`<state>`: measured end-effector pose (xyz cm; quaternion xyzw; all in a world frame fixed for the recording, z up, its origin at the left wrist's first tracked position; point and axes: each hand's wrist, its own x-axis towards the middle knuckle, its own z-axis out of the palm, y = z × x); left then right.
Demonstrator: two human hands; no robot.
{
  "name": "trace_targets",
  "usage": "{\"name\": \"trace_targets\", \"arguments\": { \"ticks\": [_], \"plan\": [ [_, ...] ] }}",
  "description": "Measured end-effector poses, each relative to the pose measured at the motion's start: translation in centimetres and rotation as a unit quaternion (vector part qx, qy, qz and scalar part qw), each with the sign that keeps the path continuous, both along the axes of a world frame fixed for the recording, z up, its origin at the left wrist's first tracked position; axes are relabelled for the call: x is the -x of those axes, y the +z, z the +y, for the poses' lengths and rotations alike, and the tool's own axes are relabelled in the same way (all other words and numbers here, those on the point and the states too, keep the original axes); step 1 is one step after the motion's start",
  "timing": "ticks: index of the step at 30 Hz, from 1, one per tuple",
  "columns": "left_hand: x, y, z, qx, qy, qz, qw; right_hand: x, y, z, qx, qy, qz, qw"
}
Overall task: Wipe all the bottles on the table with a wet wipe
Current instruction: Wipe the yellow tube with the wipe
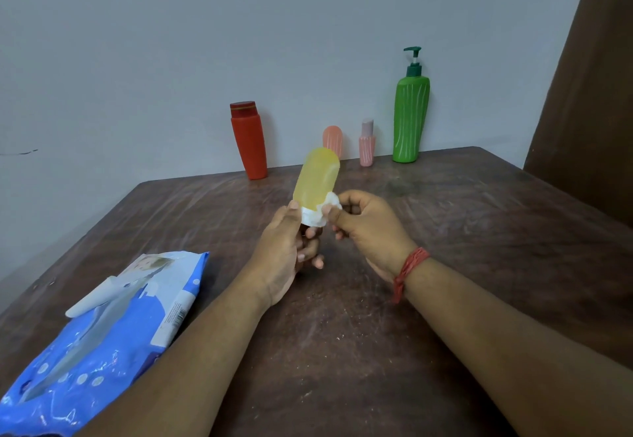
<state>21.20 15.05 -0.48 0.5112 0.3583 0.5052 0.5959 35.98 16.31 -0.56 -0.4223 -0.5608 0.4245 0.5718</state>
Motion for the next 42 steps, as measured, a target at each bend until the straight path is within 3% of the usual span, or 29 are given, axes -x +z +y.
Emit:
{"name": "trace_targets", "arguments": {
  "ticks": [2, 7, 10, 12, 14, 17, 21, 25, 30, 34, 39, 42],
  "plan": [
    [-0.1, 0.0, 0.0, 0.005, -0.017, 0.008, 1.0, -0.2, 0.6, 0.2, -0.026, -0.071, 0.031, 0.997],
    [-0.2, -0.4, -0.1, 0.003, -0.059, 0.056, 0.997, -1.9, 1.2, 1.4, -0.099, -0.229, -0.004, 0.968],
    [-0.1, -0.4, -0.1, 0.002, -0.054, 0.051, 0.997, -1.8, 1.0, 0.9, -0.228, -0.252, -0.168, 0.925],
    [0.3, -0.4, 0.1, 0.003, -0.049, 0.034, 0.998, -0.8, 0.5, 0.2, -0.321, -0.183, -0.312, 0.875],
    [0.4, -0.4, 0.1, 0.003, -0.048, 0.03, 0.998, -1.1, 0.6, 0.7, -0.362, -0.159, -0.373, 0.839],
    [0.2, -0.5, 0.0, 0.009, -0.046, 0.038, 0.998, -2.7, 1.4, 1.6, -0.326, -0.245, -0.315, 0.857],
    [0.5, -0.5, 0.2, 0.007, -0.052, 0.02, 0.998, -2.1, 0.6, 0.6, -0.368, -0.128, -0.417, 0.821],
    [0.3, -0.7, 0.1, 0.008, -0.061, 0.03, 0.998, -3.4, 1.7, 1.7, -0.317, -0.241, -0.328, 0.857],
    [0.5, -0.5, 0.2, 0.012, -0.052, 0.017, 0.998, -2.5, 0.9, 0.6, -0.353, -0.131, -0.425, 0.823],
    [0.1, -0.7, -0.1, -0.007, -0.065, 0.056, 0.996, -4.1, 2.1, 1.8, -0.308, -0.25, -0.335, 0.855],
    [0.5, -0.5, 0.1, 0.004, -0.056, 0.025, 0.998, -1.8, 1.0, -0.3, -0.361, -0.095, -0.432, 0.821],
    [0.4, -0.6, 0.1, 0.003, -0.053, 0.034, 0.998, -2.1, 1.5, 0.5, -0.335, -0.146, -0.431, 0.825]
  ]
}}
